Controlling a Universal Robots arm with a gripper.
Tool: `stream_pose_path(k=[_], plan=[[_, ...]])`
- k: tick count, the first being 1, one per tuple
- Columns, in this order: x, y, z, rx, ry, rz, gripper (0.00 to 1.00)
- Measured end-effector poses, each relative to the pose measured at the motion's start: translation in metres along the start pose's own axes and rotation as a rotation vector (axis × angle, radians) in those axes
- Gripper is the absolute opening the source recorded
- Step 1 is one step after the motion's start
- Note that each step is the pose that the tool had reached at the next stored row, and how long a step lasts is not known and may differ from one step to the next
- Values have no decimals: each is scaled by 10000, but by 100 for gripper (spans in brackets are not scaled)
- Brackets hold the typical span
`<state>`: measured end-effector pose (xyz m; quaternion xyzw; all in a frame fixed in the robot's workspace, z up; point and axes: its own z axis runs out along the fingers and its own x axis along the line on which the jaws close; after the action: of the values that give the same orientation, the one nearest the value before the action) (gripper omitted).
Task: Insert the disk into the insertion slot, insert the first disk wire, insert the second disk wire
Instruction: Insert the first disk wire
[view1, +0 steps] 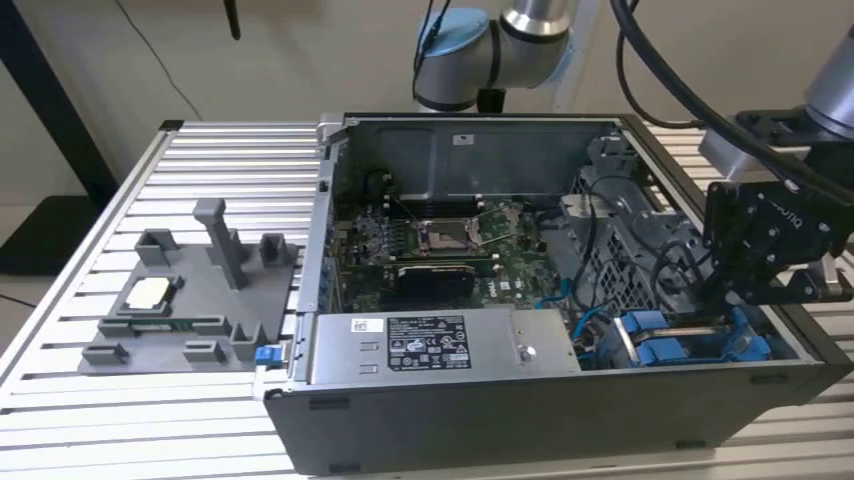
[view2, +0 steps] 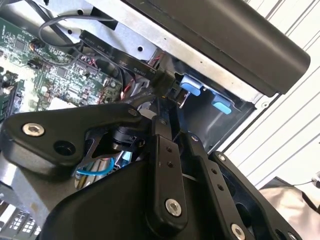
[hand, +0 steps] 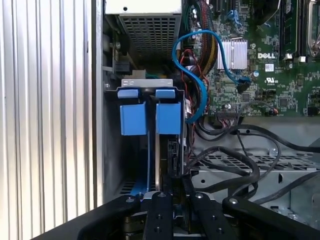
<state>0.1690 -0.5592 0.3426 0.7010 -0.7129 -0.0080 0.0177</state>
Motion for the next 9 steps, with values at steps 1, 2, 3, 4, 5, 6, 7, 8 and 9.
stream_pose_path(k=[1,2,3,4,5,6,7,8,9], plan=[[-1,-1,4,5,0,0,19],[-2,-1,9,11,1,-1,19],[-2,-2,17,15,2,-1,19],[-2,-2,26,21,2,0,19],[-2,-2,38,24,0,1,19],[-2,-2,50,27,1,0,19],[-2,-3,60,27,8,0,19],[-2,-3,69,27,13,1,19],[-2,-3,72,28,13,1,19]])
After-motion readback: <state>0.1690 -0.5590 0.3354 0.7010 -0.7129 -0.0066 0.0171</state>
